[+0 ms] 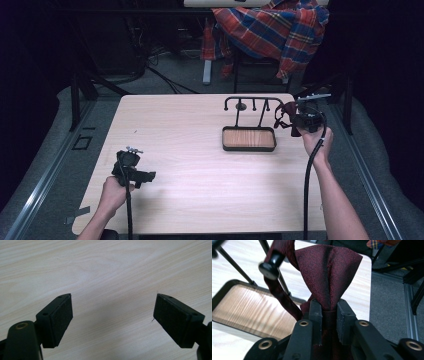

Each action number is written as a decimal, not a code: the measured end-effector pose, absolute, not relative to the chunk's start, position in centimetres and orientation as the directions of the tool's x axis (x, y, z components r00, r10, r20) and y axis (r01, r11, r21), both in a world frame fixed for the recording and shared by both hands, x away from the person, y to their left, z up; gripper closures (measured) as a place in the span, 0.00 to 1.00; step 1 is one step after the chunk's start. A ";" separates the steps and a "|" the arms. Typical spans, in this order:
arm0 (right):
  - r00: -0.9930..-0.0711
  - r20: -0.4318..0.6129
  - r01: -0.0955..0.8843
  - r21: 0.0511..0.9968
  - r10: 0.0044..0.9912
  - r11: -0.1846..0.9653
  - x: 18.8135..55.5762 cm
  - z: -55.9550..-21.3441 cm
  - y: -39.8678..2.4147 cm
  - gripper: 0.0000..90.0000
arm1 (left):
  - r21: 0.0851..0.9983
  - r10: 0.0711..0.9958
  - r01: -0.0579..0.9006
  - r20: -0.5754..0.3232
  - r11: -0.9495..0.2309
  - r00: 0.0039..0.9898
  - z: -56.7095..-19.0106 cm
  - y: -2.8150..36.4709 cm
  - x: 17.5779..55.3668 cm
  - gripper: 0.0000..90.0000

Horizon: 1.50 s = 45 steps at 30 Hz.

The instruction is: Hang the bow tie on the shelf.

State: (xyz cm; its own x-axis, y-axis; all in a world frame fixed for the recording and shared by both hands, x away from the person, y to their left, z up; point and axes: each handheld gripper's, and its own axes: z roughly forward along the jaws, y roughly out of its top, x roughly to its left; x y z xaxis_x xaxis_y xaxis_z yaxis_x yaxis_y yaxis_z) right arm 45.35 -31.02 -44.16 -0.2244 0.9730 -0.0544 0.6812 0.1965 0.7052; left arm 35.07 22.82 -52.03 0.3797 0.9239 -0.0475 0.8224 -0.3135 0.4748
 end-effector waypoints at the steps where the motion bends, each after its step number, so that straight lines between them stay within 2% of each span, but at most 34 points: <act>1: -0.225 -0.056 0.686 0.700 0.973 0.198 45.4 -44.3 -31.0 0.85 | 0.471 0.922 0.823 -0.047 -0.318 0.384 -52.0 22.8 35.1 0.18; 14: -0.233 -0.036 0.704 0.683 0.972 0.194 45.6 -45.1 -30.9 0.85 | 0.475 0.927 0.825 -0.050 -0.306 0.372 -52.0 23.0 34.9 0.18; 16: -0.241 0.014 0.712 0.682 0.970 0.167 45.5 -45.4 -30.9 0.85 | 0.476 0.925 0.822 -0.045 -0.313 0.378 -51.9 22.8 35.0 0.18; 23: -0.243 0.027 0.725 0.670 0.970 0.162 45.3 -45.8 -30.8 0.85 | 0.478 0.916 0.812 -0.038 -0.334 0.398 -51.8 22.3 34.9 0.18; 38: -0.274 0.135 0.765 0.631 0.952 0.130 46.4 -47.5 -30.7 0.82 | 0.480 0.924 0.818 -0.038 -0.318 0.381 -51.8 22.8 34.8 0.18; 45: -0.292 0.145 0.770 0.622 0.945 0.142 46.6 -48.0 -30.1 0.80 | 0.480 0.923 0.817 -0.039 -0.320 0.384 -51.8 22.8 34.7 0.18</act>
